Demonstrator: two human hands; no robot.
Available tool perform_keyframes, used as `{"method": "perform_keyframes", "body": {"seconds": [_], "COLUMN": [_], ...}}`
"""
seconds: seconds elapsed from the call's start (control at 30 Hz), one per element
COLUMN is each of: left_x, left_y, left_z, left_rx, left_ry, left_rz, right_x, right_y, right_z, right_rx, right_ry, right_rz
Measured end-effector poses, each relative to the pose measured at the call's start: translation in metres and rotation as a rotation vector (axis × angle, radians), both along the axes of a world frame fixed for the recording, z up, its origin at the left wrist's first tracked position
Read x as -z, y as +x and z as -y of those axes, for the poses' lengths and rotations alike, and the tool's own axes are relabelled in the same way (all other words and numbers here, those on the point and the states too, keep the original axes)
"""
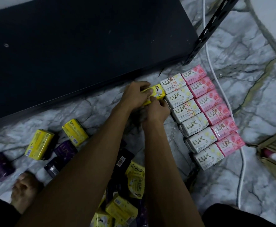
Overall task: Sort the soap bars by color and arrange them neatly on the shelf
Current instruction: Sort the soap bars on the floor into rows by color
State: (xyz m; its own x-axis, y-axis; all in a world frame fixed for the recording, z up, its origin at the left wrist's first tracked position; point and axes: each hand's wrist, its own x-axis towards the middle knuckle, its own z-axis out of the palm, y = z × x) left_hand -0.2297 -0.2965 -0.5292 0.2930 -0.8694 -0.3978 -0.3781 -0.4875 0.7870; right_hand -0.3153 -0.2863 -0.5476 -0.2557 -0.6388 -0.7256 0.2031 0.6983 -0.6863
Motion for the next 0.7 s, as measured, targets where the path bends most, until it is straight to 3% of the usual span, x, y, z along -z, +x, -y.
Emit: {"method": "perform_keyframes", "body": {"seconds": [0.13,0.27,0.37,0.43,0.53,0.6,0.7], "left_x": [-0.002,-0.013,-0.020,-0.020,-0.011,-0.005,-0.006], "left_y": [0.019,0.041,0.055,0.068,0.093,0.104,0.103], "left_z": [-0.016,-0.059,-0.110,-0.145,-0.184,-0.201,-0.212], "left_rx": [-0.110,-0.231,-0.332,-0.352,-0.309,-0.295,-0.301], "left_ry": [-0.018,-0.094,-0.089,-0.086,0.149,0.337,0.280], "left_rz": [-0.055,-0.052,0.067,0.263,0.555,0.552,0.428], "right_x": [-0.001,0.003,0.002,-0.001,-0.010,-0.012,-0.017], "right_y": [0.003,0.011,0.031,0.047,0.059,0.055,0.035], "right_z": [-0.006,-0.029,-0.060,-0.081,-0.103,-0.111,-0.117], "right_rx": [0.057,-0.097,-0.410,-0.703,-0.958,-1.035,-1.200], "right_ry": [-0.060,-0.051,-0.080,-0.123,-0.231,-0.313,-0.375], "right_rz": [0.056,-0.001,-0.120,-0.184,-0.263,-0.373,-0.593]}}
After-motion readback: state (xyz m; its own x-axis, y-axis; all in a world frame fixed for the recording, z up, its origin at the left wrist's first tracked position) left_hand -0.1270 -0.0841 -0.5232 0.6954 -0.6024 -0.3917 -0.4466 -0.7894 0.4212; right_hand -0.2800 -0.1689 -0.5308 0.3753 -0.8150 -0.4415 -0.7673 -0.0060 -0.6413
